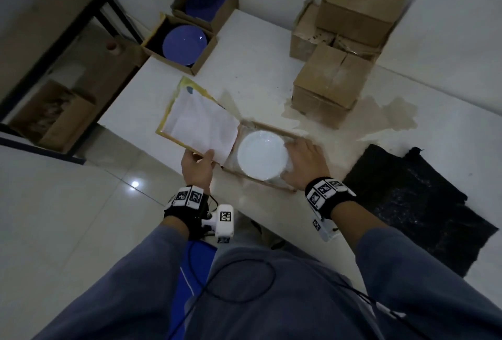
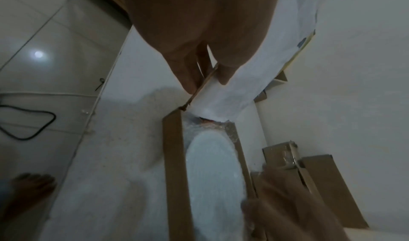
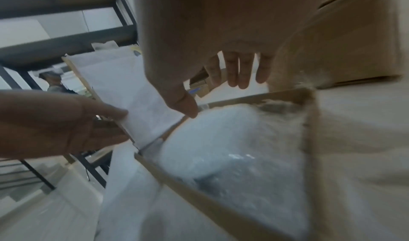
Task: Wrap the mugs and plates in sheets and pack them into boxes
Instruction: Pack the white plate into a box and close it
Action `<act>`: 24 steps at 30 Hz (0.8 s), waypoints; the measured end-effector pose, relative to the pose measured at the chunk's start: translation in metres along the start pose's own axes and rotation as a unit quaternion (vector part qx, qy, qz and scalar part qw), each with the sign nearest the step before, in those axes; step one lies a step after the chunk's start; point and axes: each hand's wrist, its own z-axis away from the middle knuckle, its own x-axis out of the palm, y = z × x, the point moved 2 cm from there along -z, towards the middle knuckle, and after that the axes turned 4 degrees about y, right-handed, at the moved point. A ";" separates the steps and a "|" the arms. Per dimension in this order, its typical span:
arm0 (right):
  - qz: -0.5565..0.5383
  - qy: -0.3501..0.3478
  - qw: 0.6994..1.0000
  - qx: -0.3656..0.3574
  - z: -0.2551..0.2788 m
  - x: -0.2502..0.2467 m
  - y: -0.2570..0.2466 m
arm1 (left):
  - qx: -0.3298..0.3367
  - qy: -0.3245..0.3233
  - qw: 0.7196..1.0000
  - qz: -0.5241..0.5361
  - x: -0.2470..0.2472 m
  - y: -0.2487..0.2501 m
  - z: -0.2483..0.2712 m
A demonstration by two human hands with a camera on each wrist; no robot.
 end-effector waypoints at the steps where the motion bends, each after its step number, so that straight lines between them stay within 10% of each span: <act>1: -0.022 0.017 1.000 -0.004 -0.004 -0.005 -0.009 | 0.019 -0.015 1.000 -0.018 -0.002 0.000 0.000; 12: 0.026 -0.094 0.986 -0.134 -0.090 0.004 -0.076 | 0.051 -0.083 0.990 -0.101 -0.007 0.013 -0.006; 24: 0.169 0.004 0.971 -0.167 -0.081 0.025 -0.081 | 0.140 -0.194 0.943 -0.230 -0.009 0.019 -0.012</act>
